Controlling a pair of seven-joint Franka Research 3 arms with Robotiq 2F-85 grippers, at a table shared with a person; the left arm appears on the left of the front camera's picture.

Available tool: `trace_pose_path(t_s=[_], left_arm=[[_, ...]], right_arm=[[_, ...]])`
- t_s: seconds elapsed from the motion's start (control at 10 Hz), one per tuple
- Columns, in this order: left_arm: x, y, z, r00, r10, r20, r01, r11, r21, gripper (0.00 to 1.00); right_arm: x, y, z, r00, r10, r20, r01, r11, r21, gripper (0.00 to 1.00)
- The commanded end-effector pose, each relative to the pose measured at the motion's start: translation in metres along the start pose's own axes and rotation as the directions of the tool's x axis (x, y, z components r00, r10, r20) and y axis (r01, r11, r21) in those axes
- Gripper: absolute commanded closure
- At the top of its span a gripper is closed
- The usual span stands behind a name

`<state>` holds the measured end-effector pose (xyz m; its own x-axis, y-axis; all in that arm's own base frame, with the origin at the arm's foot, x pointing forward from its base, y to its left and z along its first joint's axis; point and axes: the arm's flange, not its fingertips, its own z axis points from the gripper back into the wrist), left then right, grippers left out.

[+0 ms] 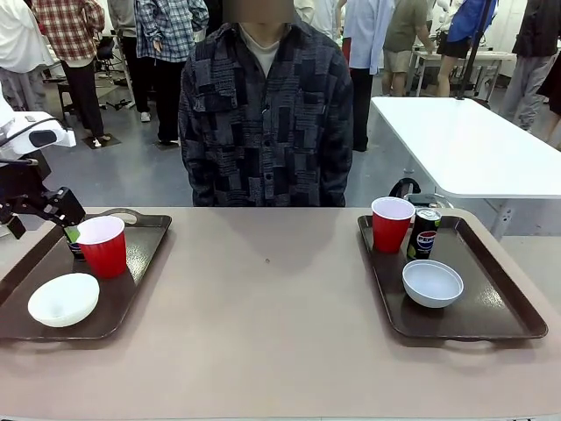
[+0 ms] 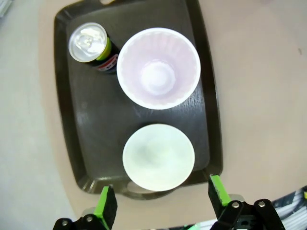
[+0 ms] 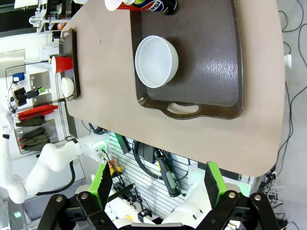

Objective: Prepare tableware on both trays.
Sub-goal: Pick up a Picnic Bowl from the table and place it on a Handle tray.

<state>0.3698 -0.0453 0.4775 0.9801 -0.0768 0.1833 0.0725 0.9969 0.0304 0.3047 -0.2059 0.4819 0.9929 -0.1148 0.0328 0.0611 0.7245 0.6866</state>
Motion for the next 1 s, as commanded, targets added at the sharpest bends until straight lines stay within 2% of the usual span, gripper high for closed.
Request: trace_pose_path(t_s=[0.0, 0.3, 0.4, 0.5, 0.6, 0.7, 0.8, 0.9], left_arm=[[0.000, -0.001, -0.001, 1.000, -0.008, -0.001, 0.008, 1.000, 0.000, 0.00], [0.000, 0.000, 0.000, 1.000, -0.001, 0.000, 0.001, 1.000, 0.000, 0.00], [0.010, 0.006, 0.009, 0.998, -0.056, -0.037, 0.047, 0.977, -0.208, 0.00], [0.009, 0.013, 0.016, 0.996, -0.082, -0.032, 0.066, 0.936, -0.347, 0.00], [0.006, 0.025, 0.024, 0.994, -0.106, -0.038, 0.075, 0.875, -0.478, 0.00], [0.003, 0.046, 0.032, 0.992, -0.115, -0.056, 0.055, 0.779, -0.624, 0.00], [-0.003, 0.068, 0.035, 0.991, -0.120, -0.058, 0.034, 0.650, -0.759, 0.00], [-0.008, 0.084, 0.032, 0.996, -0.073, -0.044, 0.007, 0.587, -0.810, 0.00]], right_arm=[[0.001, 0.001, 0.000, 1.000, -0.001, 0.007, 0.001, 1.000, 0.014, 0.00], [0.001, 0.001, 0.000, 1.000, -0.001, 0.007, 0.001, 1.000, 0.014, 0.00], [0.001, 0.001, 0.000, 1.000, -0.001, 0.007, 0.001, 1.000, 0.014, 0.00], [0.001, 0.001, 0.000, 1.000, -0.001, 0.007, 0.001, 1.000, 0.014, 0.00], [0.001, 0.001, 0.000, 1.000, -0.001, 0.007, 0.001, 1.000, 0.014, 0.00], [0.001, 0.001, 0.000, 1.000, -0.001, 0.007, 0.001, 1.000, 0.014, 0.00], [0.001, 0.001, 0.000, 1.000, -0.001, 0.007, 0.001, 1.000, 0.014, 0.00], [0.001, 0.001, 0.000, 1.000, -0.001, 0.007, 0.001, 1.000, 0.014, 0.00]])
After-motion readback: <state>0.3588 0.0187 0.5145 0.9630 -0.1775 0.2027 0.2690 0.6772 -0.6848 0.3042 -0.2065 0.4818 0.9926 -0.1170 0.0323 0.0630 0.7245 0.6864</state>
